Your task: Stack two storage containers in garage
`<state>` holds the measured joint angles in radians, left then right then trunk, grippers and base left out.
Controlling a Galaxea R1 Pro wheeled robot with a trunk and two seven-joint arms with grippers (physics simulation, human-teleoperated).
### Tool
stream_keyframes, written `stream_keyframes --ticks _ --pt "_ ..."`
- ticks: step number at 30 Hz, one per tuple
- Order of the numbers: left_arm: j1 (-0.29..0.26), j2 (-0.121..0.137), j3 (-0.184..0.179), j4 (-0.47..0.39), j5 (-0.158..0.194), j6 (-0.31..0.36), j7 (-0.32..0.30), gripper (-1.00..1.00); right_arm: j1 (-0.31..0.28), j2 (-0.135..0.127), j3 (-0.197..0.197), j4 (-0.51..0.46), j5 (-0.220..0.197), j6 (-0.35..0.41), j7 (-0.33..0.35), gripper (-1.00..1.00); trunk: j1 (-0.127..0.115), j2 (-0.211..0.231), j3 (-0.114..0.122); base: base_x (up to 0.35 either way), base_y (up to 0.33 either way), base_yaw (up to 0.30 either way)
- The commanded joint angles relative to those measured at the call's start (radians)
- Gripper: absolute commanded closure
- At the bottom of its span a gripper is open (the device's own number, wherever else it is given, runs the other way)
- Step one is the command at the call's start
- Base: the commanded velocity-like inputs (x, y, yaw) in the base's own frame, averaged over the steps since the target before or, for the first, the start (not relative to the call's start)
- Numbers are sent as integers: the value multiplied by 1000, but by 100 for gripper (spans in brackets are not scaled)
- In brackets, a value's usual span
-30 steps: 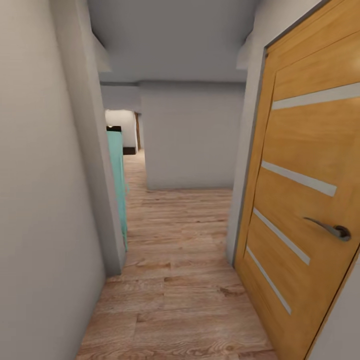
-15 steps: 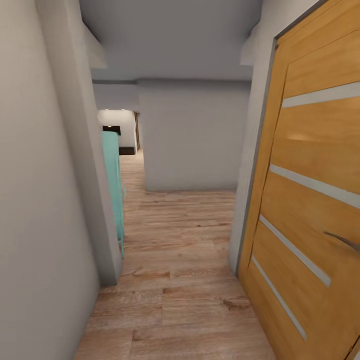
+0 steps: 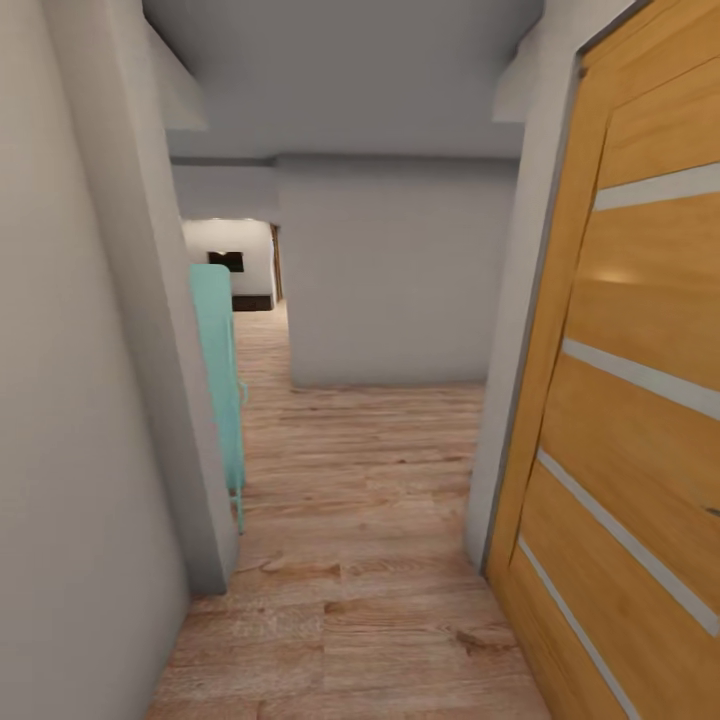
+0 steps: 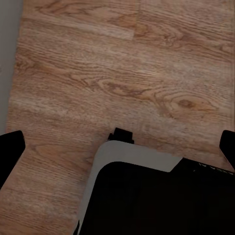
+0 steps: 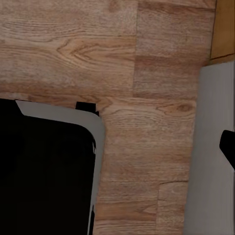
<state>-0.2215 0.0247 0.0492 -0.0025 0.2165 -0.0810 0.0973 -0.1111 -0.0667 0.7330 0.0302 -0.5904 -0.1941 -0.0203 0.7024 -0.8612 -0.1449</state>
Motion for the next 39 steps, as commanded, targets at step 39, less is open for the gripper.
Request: stream_keyframes --ticks 39 --pt "-1 2 5 1 1 -3 1 -100 -1 -5 9 2 -5 -6 0 -100 1 -1 -1 320 -14 33"
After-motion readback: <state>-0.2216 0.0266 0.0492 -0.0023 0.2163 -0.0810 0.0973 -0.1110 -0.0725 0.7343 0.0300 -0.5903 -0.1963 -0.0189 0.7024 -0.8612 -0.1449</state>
